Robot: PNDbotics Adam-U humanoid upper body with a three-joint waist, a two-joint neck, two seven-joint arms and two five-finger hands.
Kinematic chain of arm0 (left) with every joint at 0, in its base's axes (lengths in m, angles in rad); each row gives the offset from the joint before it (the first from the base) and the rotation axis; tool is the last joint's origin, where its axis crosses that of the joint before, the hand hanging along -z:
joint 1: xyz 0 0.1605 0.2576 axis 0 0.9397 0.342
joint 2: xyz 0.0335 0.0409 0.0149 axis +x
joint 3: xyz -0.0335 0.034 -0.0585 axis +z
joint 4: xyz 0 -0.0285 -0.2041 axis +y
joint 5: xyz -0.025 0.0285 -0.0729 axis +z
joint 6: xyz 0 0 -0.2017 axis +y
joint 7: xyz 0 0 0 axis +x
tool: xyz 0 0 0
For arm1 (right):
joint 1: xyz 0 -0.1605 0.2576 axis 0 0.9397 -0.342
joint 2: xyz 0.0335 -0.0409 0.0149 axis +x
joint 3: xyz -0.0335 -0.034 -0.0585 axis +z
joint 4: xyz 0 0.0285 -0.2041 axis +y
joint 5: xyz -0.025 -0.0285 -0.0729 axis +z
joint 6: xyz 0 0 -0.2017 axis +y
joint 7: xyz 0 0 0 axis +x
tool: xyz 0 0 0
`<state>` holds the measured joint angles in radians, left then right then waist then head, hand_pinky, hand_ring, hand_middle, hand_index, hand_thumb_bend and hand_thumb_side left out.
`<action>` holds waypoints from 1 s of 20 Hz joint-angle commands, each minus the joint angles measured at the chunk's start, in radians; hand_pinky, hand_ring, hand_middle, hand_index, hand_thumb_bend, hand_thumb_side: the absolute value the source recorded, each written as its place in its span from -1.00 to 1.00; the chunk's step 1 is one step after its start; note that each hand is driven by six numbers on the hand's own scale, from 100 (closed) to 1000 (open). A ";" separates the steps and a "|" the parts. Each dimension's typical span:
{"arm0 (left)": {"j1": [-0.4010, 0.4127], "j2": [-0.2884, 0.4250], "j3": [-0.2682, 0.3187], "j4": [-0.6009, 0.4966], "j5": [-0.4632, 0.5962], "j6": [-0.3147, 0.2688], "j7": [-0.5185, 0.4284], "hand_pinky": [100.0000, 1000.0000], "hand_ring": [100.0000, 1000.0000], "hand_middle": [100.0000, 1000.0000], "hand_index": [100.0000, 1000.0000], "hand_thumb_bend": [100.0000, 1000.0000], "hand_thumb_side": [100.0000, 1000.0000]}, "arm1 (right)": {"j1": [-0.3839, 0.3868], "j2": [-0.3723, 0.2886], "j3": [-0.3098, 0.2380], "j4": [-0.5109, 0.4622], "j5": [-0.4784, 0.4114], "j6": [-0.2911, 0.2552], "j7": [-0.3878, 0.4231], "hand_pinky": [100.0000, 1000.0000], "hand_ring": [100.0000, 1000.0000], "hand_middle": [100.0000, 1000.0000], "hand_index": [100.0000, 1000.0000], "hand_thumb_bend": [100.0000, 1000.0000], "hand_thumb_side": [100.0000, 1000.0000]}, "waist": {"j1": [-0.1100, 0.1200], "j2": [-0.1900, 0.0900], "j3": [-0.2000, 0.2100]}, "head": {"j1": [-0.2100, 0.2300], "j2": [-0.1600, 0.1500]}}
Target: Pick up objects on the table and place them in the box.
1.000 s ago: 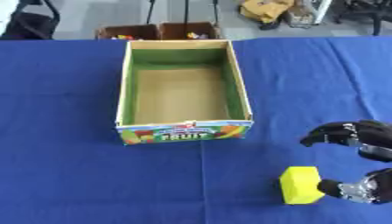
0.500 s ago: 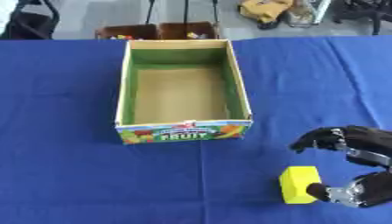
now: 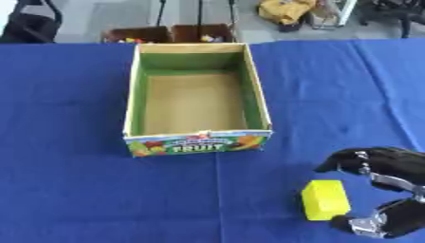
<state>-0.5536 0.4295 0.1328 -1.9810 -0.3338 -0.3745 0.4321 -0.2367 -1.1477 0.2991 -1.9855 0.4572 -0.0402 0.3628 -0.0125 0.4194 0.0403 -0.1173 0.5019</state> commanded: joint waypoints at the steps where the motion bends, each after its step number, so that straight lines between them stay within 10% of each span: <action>1: -0.008 0.013 0.000 -0.019 0.003 0.002 -0.001 0.23 0.76 0.75 0.87 -1.00 1.00 | -0.002 -0.016 -0.004 -0.015 0.041 0.016 0.018 0.54 0.82 0.62 1.00 -0.12 0.75 | -0.006 -0.030 -0.003 | -0.003 0.003; 20: -0.014 0.002 -0.004 -0.019 0.006 0.005 -0.006 0.21 0.76 0.74 0.86 -1.00 1.00 | -0.040 0.039 0.043 -0.015 0.137 0.134 0.057 0.48 0.72 0.43 0.95 -0.13 0.58 | -0.007 -0.017 0.014 | -0.020 -0.007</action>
<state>-0.5551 0.4201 0.1270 -1.9810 -0.3311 -0.3711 0.4290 -0.2663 -1.0925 0.3482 -1.9855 0.5872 0.0882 0.4199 -0.0125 0.4201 0.0545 -0.1323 0.5006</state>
